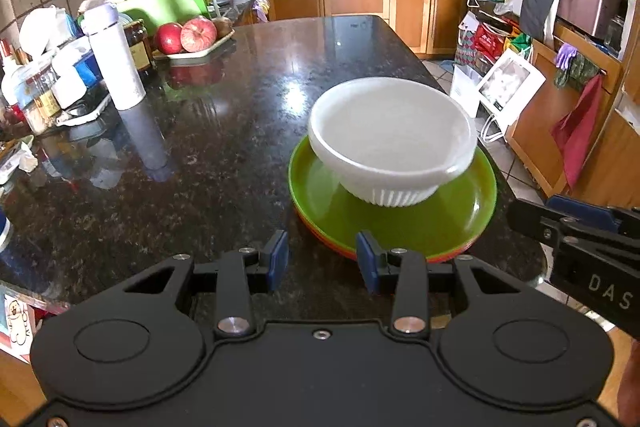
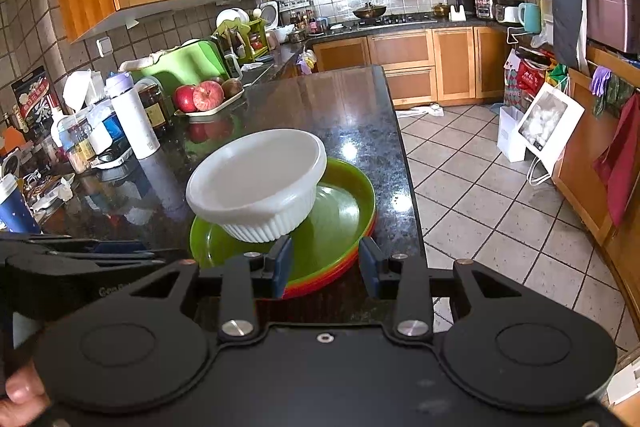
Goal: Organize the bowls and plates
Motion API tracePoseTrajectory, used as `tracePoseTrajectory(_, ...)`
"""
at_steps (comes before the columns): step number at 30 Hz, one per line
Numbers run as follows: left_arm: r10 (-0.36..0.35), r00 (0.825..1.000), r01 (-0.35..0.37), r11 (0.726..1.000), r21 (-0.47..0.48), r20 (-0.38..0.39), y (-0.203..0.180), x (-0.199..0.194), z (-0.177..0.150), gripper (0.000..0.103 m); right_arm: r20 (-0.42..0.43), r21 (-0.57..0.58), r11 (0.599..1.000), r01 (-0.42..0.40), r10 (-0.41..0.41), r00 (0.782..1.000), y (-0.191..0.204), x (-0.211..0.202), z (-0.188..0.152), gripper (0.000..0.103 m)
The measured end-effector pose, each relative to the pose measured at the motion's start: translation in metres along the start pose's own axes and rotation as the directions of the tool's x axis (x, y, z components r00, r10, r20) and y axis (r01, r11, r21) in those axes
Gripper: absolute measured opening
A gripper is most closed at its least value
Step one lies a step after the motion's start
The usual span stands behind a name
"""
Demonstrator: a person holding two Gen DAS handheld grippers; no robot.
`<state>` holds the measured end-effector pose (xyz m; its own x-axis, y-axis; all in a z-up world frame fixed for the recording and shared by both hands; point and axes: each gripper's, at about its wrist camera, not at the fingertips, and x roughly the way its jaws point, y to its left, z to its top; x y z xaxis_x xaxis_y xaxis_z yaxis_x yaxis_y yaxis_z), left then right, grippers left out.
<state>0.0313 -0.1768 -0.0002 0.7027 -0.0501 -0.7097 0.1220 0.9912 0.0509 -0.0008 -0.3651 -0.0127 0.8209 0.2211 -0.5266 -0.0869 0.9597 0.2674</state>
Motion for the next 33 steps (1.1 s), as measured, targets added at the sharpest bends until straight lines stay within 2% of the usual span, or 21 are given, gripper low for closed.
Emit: tracePoseTrajectory(33, -0.002, 0.999, 0.001, 1.0, -0.022, -0.038, -0.0054, 0.0034, -0.0039, 0.048, -0.014, 0.0, 1.0, -0.02, 0.02, 1.0, -0.0009, 0.0046, -0.0013, 0.039)
